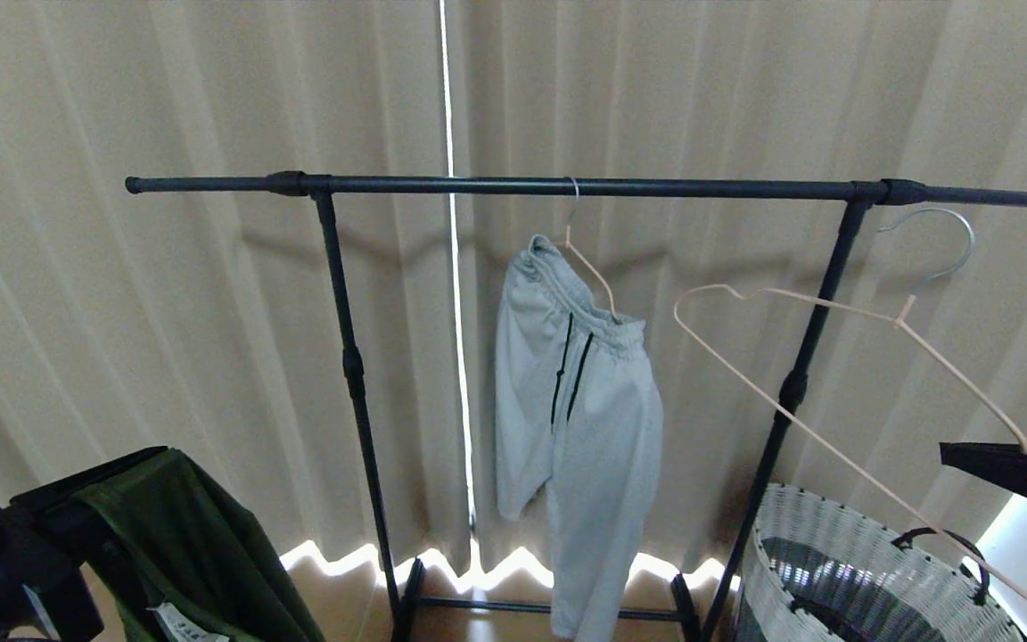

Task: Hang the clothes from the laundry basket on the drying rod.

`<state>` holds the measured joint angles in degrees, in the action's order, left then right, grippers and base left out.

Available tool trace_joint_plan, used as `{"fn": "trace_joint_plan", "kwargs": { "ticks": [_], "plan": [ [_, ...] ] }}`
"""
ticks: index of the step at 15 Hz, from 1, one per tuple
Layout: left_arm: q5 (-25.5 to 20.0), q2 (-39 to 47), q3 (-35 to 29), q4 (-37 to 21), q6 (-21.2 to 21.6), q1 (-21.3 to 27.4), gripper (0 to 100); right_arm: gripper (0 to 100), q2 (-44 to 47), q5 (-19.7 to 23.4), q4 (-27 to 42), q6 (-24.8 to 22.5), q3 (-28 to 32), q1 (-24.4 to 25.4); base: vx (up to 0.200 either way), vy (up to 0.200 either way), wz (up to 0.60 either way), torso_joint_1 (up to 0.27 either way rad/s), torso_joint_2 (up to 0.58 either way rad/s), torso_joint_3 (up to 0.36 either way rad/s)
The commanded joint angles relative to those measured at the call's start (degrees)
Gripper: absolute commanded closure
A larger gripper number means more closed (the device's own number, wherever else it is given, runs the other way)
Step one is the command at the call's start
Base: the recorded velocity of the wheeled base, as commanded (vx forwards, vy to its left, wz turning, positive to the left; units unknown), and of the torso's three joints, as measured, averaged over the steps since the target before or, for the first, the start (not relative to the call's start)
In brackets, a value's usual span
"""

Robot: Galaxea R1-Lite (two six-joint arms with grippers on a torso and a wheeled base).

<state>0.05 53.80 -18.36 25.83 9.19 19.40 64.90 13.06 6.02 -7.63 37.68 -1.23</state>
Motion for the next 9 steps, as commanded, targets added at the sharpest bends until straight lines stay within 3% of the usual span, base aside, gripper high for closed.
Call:
{"fn": "trace_joint_plan", "kwargs": {
  "ticks": [1,2,9],
  "plan": [
    [-0.05,1.84,-1.68,0.01,0.12,-3.14,100,100,-0.74,0.04,-0.22,0.07,-1.29,0.0,-0.2,0.0,0.0,0.002,0.0,-0.002],
    [0.04,2.28,-2.3,0.01,0.04,-4.1,100,100,-0.83,-0.31,-0.22,0.07,-1.47,0.0,-0.2,0.0,0.0,0.007,0.0,0.002],
    [1.88,9.04,-14.25,-1.13,-0.05,-6.39,100,100,-2.06,-1.72,-0.22,0.42,-3.93,0.09,0.0,0.0,0.0,0.0,0.0,0.0]
  ]
}}
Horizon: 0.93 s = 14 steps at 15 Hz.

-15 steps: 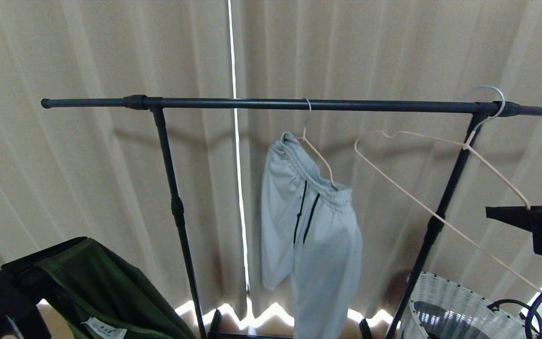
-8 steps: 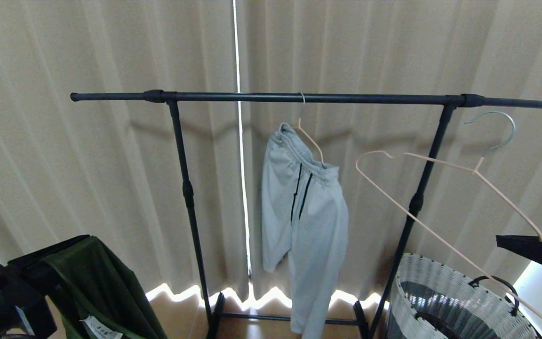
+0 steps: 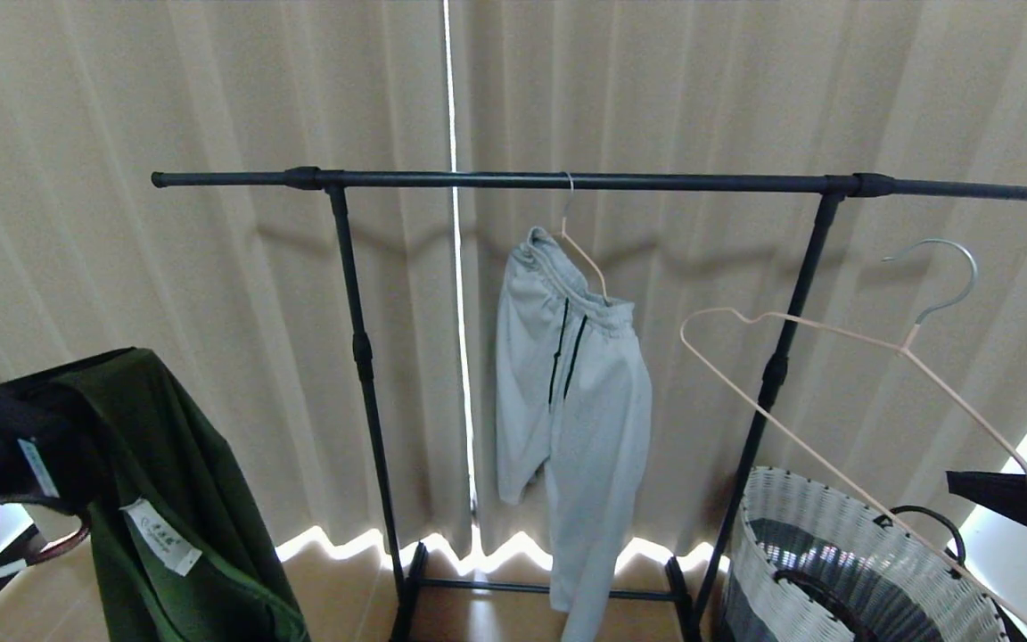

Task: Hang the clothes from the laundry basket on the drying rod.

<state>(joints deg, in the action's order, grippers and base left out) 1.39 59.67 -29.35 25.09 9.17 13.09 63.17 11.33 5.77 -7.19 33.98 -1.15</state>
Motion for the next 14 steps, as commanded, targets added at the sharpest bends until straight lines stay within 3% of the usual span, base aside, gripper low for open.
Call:
{"fn": "trace_joint_plan", "kwargs": {
  "ticks": [1,5,8,10,11,14],
  "plan": [
    [1.25,4.49,-5.89,-1.71,-0.11,0.0,100,100,-0.59,0.1,0.03,0.07,-0.4,0.35,0.0,0.0,0.0,0.0,0.0,0.0],
    [1.69,8.27,-14.85,-11.29,-1.35,0.09,100,100,-0.95,0.45,0.03,1.3,-1.54,4.05,0.0,0.0,0.0,0.0,0.0,0.0],
    [2.39,12.92,-23.56,-20.96,-1.96,0.71,100,100,-0.86,0.45,-0.05,9.57,-1.19,14.42,0.0,0.0,0.0,0.0,0.0,0.0],
    [6.52,17.58,-29.09,-24.91,-3.89,3.34,100,100,-0.86,0.28,-1.46,15.37,-0.84,22.33,0.0,0.0,0.0,0.0,0.0,0.0],
    [10.91,21.36,-32.08,-25.09,-6.44,6.51,100,100,-0.77,0.36,-3.66,15.89,-1.1,24.26,0.0,0.0,0.0,0.0,0.0,0.0],
    [18.21,28.13,-36.74,-25.26,-11.89,13.36,100,100,-0.59,0.8,-5.85,16.16,-1.37,28.22,0.0,0.0,0.0,0.0,0.0,0.0]
  ]
}}
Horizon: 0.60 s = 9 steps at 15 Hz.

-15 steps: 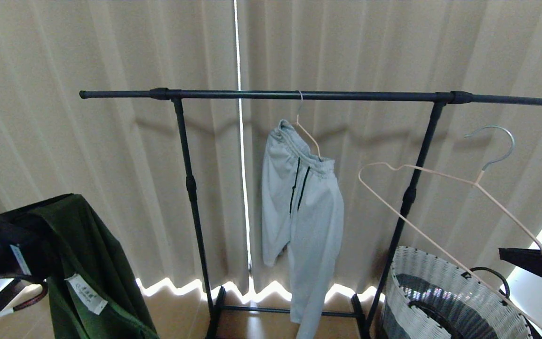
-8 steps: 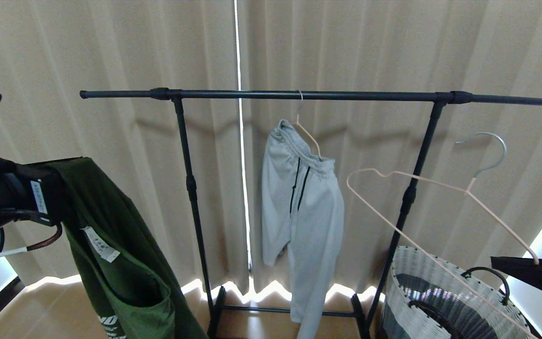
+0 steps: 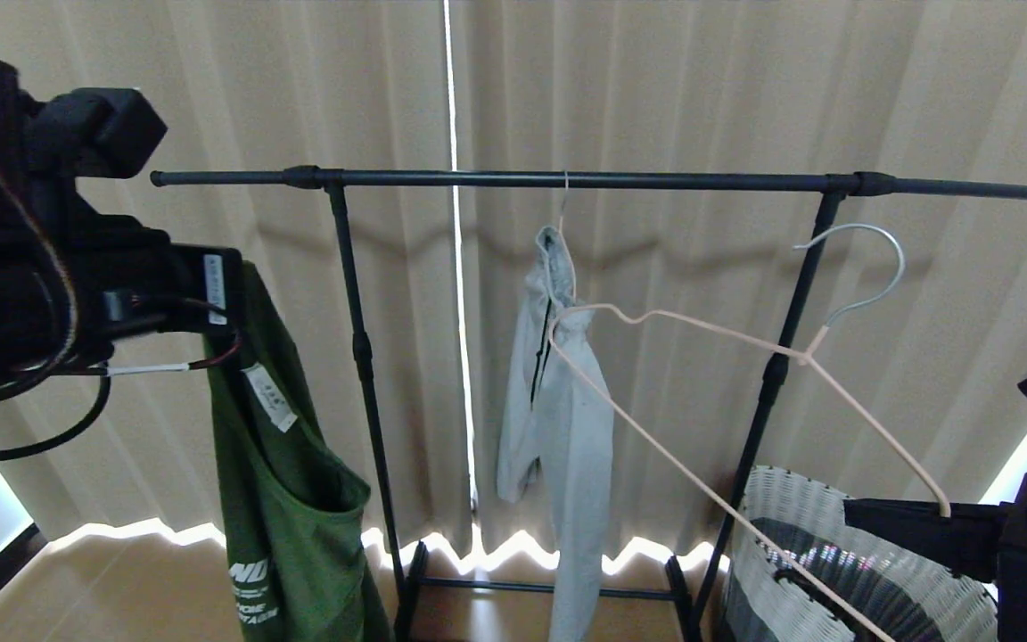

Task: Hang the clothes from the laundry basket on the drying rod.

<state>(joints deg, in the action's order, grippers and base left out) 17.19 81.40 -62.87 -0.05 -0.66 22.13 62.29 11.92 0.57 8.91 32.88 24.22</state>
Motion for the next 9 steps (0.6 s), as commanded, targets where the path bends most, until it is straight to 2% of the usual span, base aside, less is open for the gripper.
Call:
{"fn": "trace_joint_plan", "kwargs": {
  "ticks": [1,6,9],
  "plan": [
    [3.11,7.02,-3.58,-0.04,-2.42,4.86,100,100,0.2,0.38,-1.01,0.05,-0.45,3.29,0.0,0.0,0.0,0.0,0.0,0.0],
    [4.52,10.71,-6.92,0.05,-5.85,8.64,100,100,0.02,4.25,-1.98,-0.03,-0.71,6.19,0.0,0.0,0.0,0.0,0.0,0.0],
    [5.22,11.5,-7.8,0.05,-6.02,8.9,100,100,0.46,6.1,-4.88,-0.03,-0.97,10.32,0.0,0.0,0.0,0.0,0.0,0.0]
  ]
}}
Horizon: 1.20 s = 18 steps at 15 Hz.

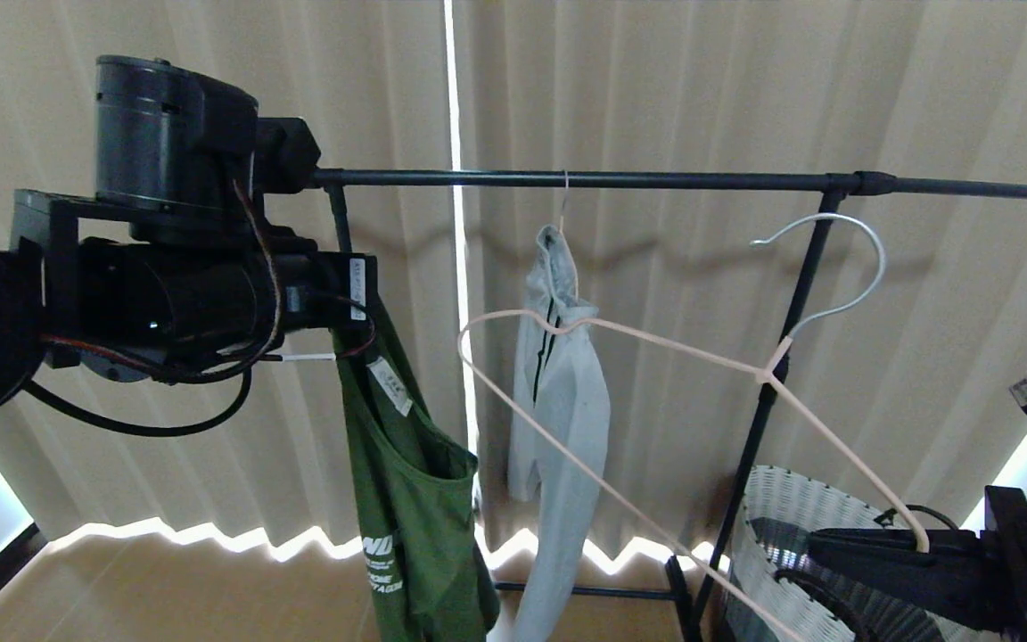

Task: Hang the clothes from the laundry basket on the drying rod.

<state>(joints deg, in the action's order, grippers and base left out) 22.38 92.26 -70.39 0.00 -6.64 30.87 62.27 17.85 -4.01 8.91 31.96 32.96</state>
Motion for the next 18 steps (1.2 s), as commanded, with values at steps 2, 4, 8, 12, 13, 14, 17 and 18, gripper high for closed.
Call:
{"fn": "trace_joint_plan", "kwargs": {
  "ticks": [2,4,8,12,13,14,17,18],
  "plan": [
    [0.29,0.64,-0.28,0.09,-0.12,0.69,100,100,0.75,0.17,-1.26,-0.12,0.03,3.51,0.0,0.0,0.0,0.0,0.0,0.0],
    [0.38,0.64,-0.72,0.35,-0.12,0.86,100,100,0.75,0.26,-1.26,-0.12,0.12,5.88,0.0,0.0,0.0,0.0,0.0,0.0],
    [0.38,0.82,-0.72,0.26,-0.21,2.71,100,100,3.12,0.26,-2.58,-0.12,0.64,6.15,0.0,0.0,0.0,0.0,0.0,0.0],
    [2.93,0.99,-0.72,0.26,-0.21,3.5,100,100,9.45,0.17,-8.56,-0.12,1.43,6.15,0.0,0.0,0.0,0.0,0.0,0.0],
    [3.99,0.99,-0.72,0.26,-0.21,3.5,100,100,10.86,0.08,-9.35,-0.03,1.7,6.06,0.0,0.0,0.0,0.0,0.0,0.0],
    [4.51,0.91,-0.72,0.26,-0.21,3.5,100,100,13.23,-0.09,-10.23,0.05,2.14,5.88,0.0,0.0,0.0,0.0,0.0,0.0],
    [4.51,0.82,-0.54,0.09,-0.21,3.59,100,100,16.39,-0.09,-10.49,1.02,3.46,5.88,0.0,0.0,0.0,0.0,0.0,0.0],
    [4.51,0.73,-0.54,-0.09,-0.3,3.59,100,100,17.89,-0.18,-10.49,1.2,4.25,5.88,0.0,0.0,0.0,0.0,0.0,0.0]
  ]
}}
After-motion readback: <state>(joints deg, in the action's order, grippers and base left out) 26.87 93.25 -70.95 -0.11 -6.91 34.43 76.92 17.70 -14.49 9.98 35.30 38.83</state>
